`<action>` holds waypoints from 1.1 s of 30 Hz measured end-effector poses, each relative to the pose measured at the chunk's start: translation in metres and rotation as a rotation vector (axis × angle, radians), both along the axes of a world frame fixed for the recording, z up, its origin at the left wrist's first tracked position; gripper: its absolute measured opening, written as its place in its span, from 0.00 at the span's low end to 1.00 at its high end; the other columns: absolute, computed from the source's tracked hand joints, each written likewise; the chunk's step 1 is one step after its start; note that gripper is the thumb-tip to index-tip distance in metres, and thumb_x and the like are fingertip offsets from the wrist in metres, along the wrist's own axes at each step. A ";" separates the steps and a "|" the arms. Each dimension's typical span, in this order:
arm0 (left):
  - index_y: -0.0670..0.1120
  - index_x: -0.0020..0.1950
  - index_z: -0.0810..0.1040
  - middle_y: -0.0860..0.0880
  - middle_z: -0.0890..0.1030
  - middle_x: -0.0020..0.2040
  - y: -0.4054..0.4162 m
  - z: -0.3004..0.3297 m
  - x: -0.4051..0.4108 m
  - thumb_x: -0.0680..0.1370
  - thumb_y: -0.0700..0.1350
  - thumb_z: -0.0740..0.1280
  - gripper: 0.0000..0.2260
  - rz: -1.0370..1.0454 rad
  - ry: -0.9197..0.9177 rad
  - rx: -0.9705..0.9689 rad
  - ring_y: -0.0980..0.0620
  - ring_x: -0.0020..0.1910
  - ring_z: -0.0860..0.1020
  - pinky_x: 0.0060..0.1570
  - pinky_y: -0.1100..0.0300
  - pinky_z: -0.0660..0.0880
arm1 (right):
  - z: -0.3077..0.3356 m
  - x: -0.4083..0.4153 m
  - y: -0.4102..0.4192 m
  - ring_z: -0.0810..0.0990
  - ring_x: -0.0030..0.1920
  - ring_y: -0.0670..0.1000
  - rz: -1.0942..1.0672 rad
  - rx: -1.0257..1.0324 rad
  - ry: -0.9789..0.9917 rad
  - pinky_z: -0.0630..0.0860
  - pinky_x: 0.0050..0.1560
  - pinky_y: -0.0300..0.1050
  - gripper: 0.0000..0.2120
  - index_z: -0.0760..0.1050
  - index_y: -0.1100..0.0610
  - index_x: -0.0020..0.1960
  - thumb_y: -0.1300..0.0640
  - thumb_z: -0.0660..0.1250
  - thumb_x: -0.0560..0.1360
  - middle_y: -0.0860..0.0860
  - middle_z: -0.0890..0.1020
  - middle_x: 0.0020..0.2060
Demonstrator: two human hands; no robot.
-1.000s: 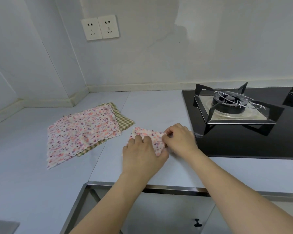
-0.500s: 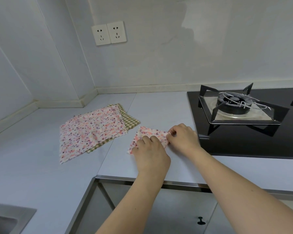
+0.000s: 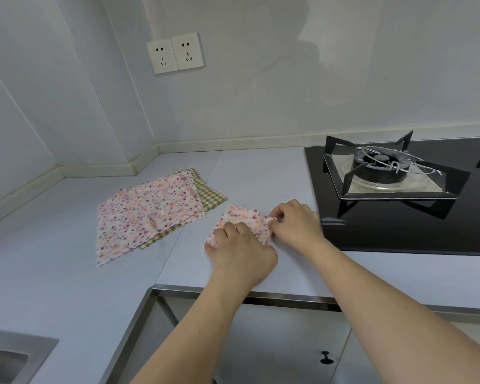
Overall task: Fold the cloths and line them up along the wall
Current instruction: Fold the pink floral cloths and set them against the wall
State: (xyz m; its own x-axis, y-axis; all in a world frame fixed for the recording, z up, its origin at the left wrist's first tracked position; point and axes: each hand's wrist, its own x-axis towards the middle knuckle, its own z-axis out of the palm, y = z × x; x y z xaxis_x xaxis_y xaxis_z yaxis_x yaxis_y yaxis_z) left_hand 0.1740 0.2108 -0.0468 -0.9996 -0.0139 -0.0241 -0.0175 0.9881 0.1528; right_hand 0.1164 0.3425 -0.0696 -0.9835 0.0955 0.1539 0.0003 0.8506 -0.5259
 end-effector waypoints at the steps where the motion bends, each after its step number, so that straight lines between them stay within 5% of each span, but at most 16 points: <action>1: 0.40 0.70 0.62 0.42 0.64 0.68 -0.004 0.003 -0.002 0.74 0.59 0.55 0.31 -0.014 -0.055 0.031 0.41 0.68 0.60 0.68 0.40 0.59 | 0.000 0.000 0.000 0.72 0.60 0.53 0.007 -0.006 0.001 0.64 0.60 0.49 0.11 0.78 0.43 0.53 0.51 0.62 0.73 0.47 0.75 0.57; 3: 0.41 0.72 0.60 0.43 0.62 0.71 -0.013 0.016 -0.002 0.72 0.62 0.51 0.35 -0.041 -0.215 0.128 0.40 0.71 0.57 0.69 0.43 0.57 | -0.001 0.000 0.001 0.72 0.60 0.52 0.023 -0.011 0.012 0.64 0.60 0.48 0.13 0.78 0.43 0.54 0.53 0.62 0.73 0.47 0.75 0.57; 5: 0.42 0.71 0.63 0.42 0.64 0.70 -0.021 0.029 0.001 0.78 0.56 0.51 0.26 -0.053 -0.318 0.204 0.41 0.71 0.59 0.68 0.47 0.59 | 0.000 0.000 0.003 0.72 0.60 0.52 0.035 -0.014 0.018 0.64 0.60 0.48 0.13 0.78 0.43 0.54 0.55 0.61 0.73 0.47 0.75 0.57; 7: 0.42 0.57 0.72 0.39 0.72 0.64 -0.031 0.033 -0.001 0.83 0.47 0.51 0.13 -0.008 -0.260 0.365 0.41 0.65 0.68 0.64 0.52 0.66 | 0.000 0.001 0.003 0.72 0.60 0.52 0.048 -0.005 0.014 0.63 0.60 0.48 0.14 0.78 0.43 0.55 0.55 0.61 0.74 0.47 0.75 0.57; 10: 0.44 0.50 0.77 0.42 0.79 0.56 -0.046 0.027 -0.009 0.83 0.53 0.51 0.19 -0.046 -0.182 0.411 0.41 0.58 0.75 0.59 0.50 0.72 | 0.000 0.001 0.004 0.71 0.60 0.53 0.055 -0.010 0.016 0.63 0.60 0.49 0.13 0.78 0.44 0.55 0.55 0.61 0.75 0.47 0.75 0.58; 13: 0.46 0.43 0.73 0.48 0.74 0.50 -0.043 0.015 -0.011 0.81 0.52 0.54 0.14 -0.092 -0.076 0.286 0.42 0.57 0.71 0.57 0.47 0.71 | -0.001 0.002 0.004 0.72 0.60 0.52 0.052 -0.015 0.031 0.63 0.61 0.49 0.13 0.78 0.44 0.55 0.55 0.61 0.75 0.47 0.75 0.57; 15: 0.49 0.50 0.71 0.49 0.71 0.55 -0.039 0.009 -0.006 0.79 0.55 0.57 0.11 -0.113 0.006 0.117 0.44 0.59 0.68 0.57 0.47 0.68 | -0.002 0.003 0.003 0.71 0.60 0.52 0.047 -0.011 0.039 0.63 0.61 0.49 0.12 0.78 0.44 0.56 0.54 0.61 0.75 0.47 0.75 0.57; 17: 0.49 0.61 0.69 0.50 0.69 0.62 -0.036 0.002 -0.001 0.78 0.60 0.58 0.18 -0.149 0.059 0.021 0.46 0.63 0.66 0.59 0.49 0.66 | -0.003 0.004 0.003 0.72 0.60 0.52 0.037 -0.010 0.049 0.63 0.61 0.49 0.12 0.78 0.44 0.56 0.54 0.61 0.75 0.47 0.75 0.57; 23: 0.53 0.64 0.65 0.54 0.65 0.66 -0.050 -0.007 0.004 0.72 0.70 0.60 0.28 -0.199 0.011 0.097 0.49 0.67 0.61 0.62 0.52 0.61 | -0.003 0.004 0.000 0.72 0.59 0.53 0.016 0.031 0.066 0.64 0.62 0.50 0.13 0.78 0.47 0.57 0.54 0.61 0.75 0.49 0.75 0.57; 29: 0.54 0.65 0.65 0.54 0.63 0.66 -0.052 -0.007 0.006 0.72 0.69 0.61 0.28 -0.217 -0.021 0.160 0.49 0.67 0.59 0.63 0.53 0.58 | 0.002 0.009 -0.005 0.70 0.56 0.53 -0.022 0.093 0.040 0.64 0.59 0.50 0.11 0.76 0.51 0.52 0.47 0.60 0.75 0.48 0.74 0.52; 33: 0.57 0.67 0.65 0.57 0.62 0.69 -0.067 0.004 0.008 0.74 0.67 0.60 0.25 -0.271 -0.174 0.286 0.51 0.70 0.57 0.66 0.53 0.56 | 0.006 0.016 -0.007 0.74 0.52 0.53 0.064 0.027 0.013 0.67 0.54 0.49 0.02 0.71 0.47 0.47 0.53 0.63 0.75 0.44 0.76 0.45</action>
